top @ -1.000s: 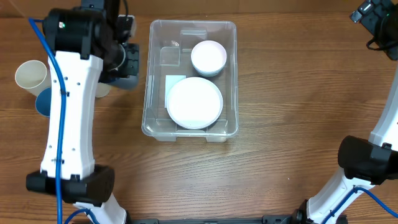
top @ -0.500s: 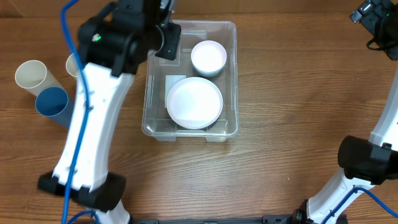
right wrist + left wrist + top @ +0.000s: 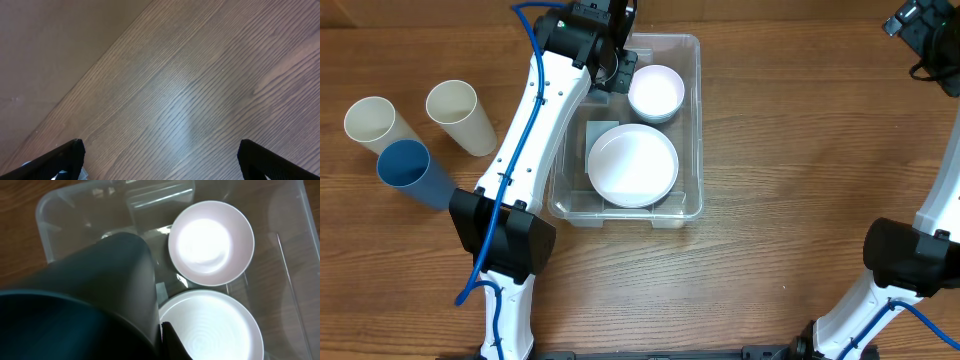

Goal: Pack container
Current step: 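Carry the blue cup over the container's back-left corner and lower it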

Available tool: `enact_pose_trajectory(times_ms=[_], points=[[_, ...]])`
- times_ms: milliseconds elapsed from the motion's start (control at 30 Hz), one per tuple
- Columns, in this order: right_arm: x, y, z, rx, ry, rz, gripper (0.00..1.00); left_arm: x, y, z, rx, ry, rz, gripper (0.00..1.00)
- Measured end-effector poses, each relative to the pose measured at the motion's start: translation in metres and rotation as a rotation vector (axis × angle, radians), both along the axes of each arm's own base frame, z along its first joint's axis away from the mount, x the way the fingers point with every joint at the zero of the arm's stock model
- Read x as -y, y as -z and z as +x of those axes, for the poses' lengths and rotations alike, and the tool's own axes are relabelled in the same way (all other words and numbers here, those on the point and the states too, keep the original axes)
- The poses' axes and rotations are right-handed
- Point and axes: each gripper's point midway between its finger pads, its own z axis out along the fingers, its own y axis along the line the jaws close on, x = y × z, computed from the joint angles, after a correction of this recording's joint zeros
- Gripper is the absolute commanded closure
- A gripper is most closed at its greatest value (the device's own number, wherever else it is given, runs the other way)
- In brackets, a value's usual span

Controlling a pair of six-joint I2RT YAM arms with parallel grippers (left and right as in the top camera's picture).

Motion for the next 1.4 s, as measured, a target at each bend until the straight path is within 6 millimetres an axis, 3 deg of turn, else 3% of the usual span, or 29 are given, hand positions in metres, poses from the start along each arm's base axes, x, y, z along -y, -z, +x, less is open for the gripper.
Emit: enact_pose_trajectory(times_ms=[200,733,1167,1300,1400], points=[[0.000,0.000,0.000,0.000,0.000,0.000,0.00,-0.004,0.002,0.011,0.034,-0.047,0.017,0.96],[0.000,0.000,0.000,0.000,0.001,0.000,0.00,-0.005,0.058,0.026,-0.056,-0.224,-0.024,0.96],[0.000,0.000,0.000,0.000,0.000,0.000,0.00,-0.011,0.055,0.039,-0.023,-0.282,-0.064,0.94],[0.000,0.000,0.000,0.000,0.000,0.000,0.00,-0.012,0.055,0.039,-0.022,-0.288,-0.065,0.44],[0.000,0.000,0.000,0.000,0.001,0.000,0.00,-0.013,0.054,0.040,-0.016,-0.294,-0.066,0.31]])
